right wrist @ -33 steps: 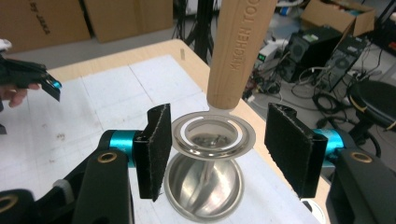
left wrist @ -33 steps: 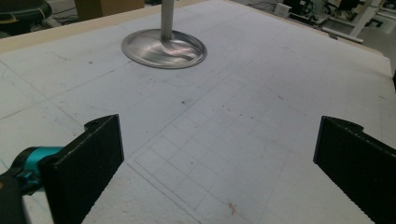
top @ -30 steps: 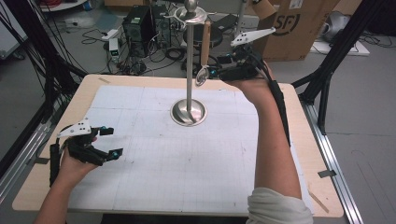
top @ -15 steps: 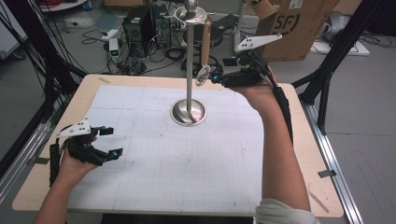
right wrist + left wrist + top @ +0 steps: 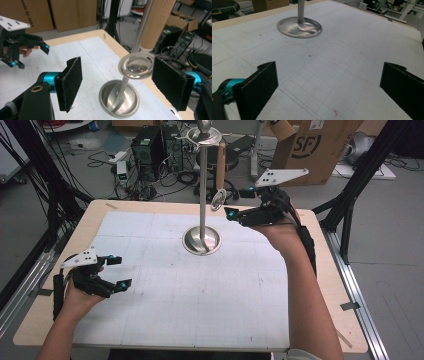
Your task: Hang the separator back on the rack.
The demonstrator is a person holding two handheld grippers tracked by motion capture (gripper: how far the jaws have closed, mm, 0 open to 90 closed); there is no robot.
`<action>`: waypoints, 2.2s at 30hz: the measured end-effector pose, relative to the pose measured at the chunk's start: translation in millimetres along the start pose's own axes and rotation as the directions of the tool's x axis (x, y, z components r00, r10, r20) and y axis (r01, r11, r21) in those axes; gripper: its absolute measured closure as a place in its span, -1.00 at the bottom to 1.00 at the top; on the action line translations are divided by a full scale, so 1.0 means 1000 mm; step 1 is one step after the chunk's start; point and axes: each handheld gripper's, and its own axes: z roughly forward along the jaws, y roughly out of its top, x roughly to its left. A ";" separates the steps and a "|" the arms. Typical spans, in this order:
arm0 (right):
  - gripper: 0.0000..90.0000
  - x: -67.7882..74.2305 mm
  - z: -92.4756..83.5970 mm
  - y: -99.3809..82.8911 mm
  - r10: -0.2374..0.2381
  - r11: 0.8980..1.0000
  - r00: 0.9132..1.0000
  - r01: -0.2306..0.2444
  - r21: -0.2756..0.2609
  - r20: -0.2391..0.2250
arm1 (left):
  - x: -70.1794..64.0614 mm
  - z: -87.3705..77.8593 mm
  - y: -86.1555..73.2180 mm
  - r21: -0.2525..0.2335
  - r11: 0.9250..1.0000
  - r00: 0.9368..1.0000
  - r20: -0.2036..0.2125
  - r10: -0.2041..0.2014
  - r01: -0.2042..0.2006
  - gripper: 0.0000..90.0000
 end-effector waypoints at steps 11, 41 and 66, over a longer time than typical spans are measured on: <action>-0.52 0.017 -0.005 -0.017 -0.004 1.000 1.000 0.004 -0.010 -0.018 | 0.000 -0.001 0.000 0.003 1.000 1.000 0.001 0.002 -0.002 -0.95; -0.68 0.030 -0.010 -0.139 0.202 0.979 0.979 -0.202 -0.023 -0.020 | -0.001 0.000 0.000 -0.003 1.000 1.000 0.006 -0.004 0.004 -0.95; -0.71 0.041 -0.011 -0.201 0.267 0.963 0.964 -0.267 -0.028 -0.010 | -0.003 0.002 0.000 0.002 1.000 1.000 0.011 -0.008 0.008 -0.95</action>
